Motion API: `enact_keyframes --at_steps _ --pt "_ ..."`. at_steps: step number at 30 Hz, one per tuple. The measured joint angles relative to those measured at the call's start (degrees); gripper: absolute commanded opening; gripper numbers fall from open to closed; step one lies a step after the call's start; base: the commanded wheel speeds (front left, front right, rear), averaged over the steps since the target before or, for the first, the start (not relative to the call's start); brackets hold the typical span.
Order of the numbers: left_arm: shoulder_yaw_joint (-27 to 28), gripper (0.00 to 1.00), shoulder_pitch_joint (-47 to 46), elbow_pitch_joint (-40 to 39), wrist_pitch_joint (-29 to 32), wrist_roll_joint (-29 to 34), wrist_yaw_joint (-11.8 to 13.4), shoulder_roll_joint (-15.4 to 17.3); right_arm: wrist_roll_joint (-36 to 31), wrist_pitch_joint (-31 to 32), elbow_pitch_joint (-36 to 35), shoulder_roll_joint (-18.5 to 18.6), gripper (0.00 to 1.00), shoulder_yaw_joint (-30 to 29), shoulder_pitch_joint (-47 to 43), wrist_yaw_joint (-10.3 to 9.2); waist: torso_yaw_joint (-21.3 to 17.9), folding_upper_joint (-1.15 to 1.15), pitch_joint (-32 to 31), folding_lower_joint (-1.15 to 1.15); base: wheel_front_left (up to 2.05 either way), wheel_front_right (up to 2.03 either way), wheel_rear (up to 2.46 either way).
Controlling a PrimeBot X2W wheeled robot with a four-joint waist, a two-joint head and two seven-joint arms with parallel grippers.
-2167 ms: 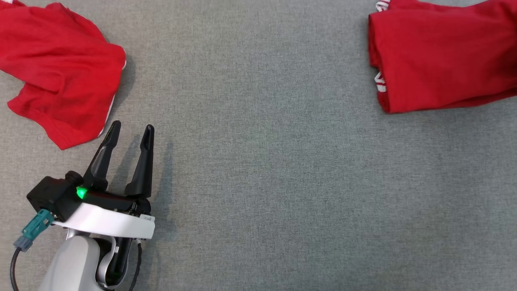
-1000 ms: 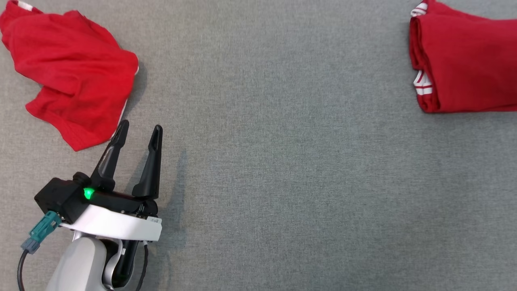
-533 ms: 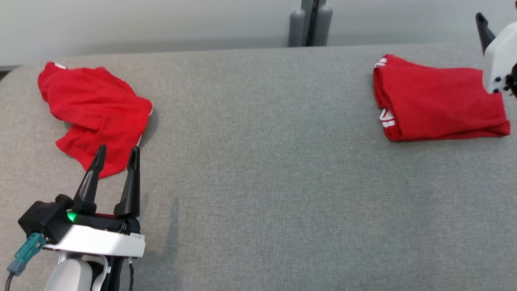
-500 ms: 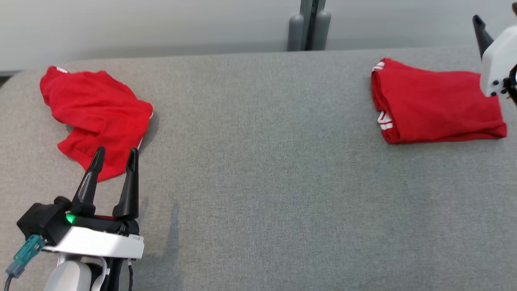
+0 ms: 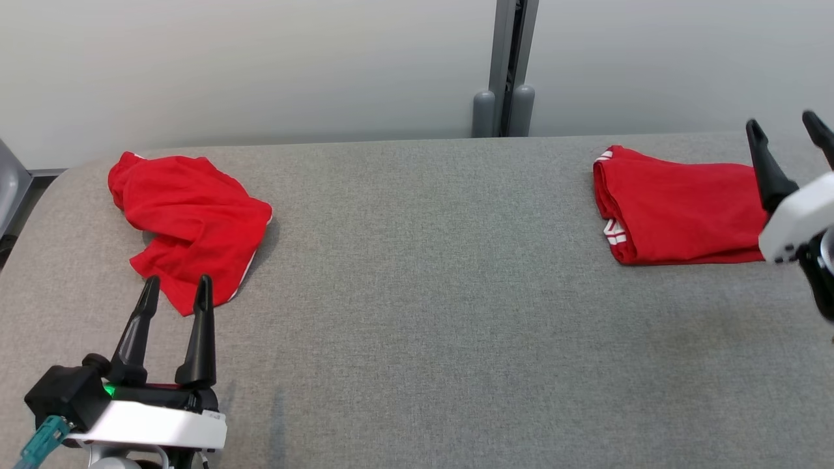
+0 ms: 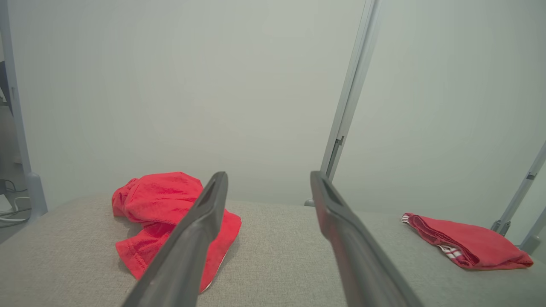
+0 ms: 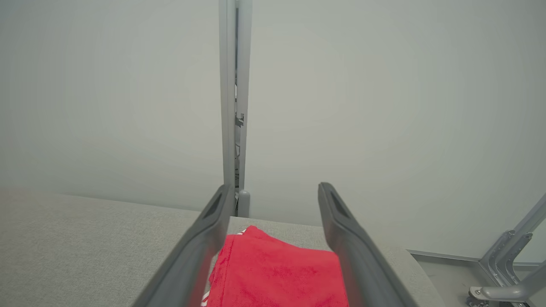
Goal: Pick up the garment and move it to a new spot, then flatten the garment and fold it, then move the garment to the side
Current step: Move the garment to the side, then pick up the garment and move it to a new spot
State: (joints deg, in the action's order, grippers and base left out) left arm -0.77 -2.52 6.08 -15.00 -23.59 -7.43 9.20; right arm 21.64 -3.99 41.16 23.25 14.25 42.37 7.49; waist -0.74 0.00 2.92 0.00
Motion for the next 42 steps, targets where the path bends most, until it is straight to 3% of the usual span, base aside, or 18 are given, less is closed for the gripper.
enact_keyframes --at_steps 4,11,17,29,42 --pt "0.3 1.00 1.2 -0.3 0.0 0.4 0.0 -0.5 -0.4 -2.1 -6.3 -1.4 1.00 -5.6 -8.3 -0.01 0.5 0.00 -0.9 0.00 0.00 0.00 0.00" --pt "1.3 1.00 2.4 -0.7 0.0 0.9 0.0 -1.2 -3.4 -6.3 -16.7 -8.6 1.00 -13.2 -23.8 0.00 1.2 0.00 -1.8 0.00 0.00 0.00 0.00" --pt "2.1 1.00 3.6 -0.4 0.0 1.9 0.0 -1.8 -4.2 -8.8 -22.3 -13.5 1.00 -14.4 -32.4 0.00 1.1 0.00 -2.4 0.00 0.00 0.00 0.00" --pt "4.0 1.00 6.0 1.0 -0.1 3.5 0.0 -3.8 -4.4 -10.8 -27.8 -15.9 1.00 -12.6 -39.2 0.00 -0.9 0.00 -3.2 0.00 0.00 0.00 0.00" --pt "2.8 1.00 6.4 2.1 -0.1 3.8 0.0 -4.3 -4.9 -10.9 -29.3 -17.1 1.00 -11.7 -39.4 0.00 -1.1 0.00 -3.0 0.00 0.00 0.00 0.00"
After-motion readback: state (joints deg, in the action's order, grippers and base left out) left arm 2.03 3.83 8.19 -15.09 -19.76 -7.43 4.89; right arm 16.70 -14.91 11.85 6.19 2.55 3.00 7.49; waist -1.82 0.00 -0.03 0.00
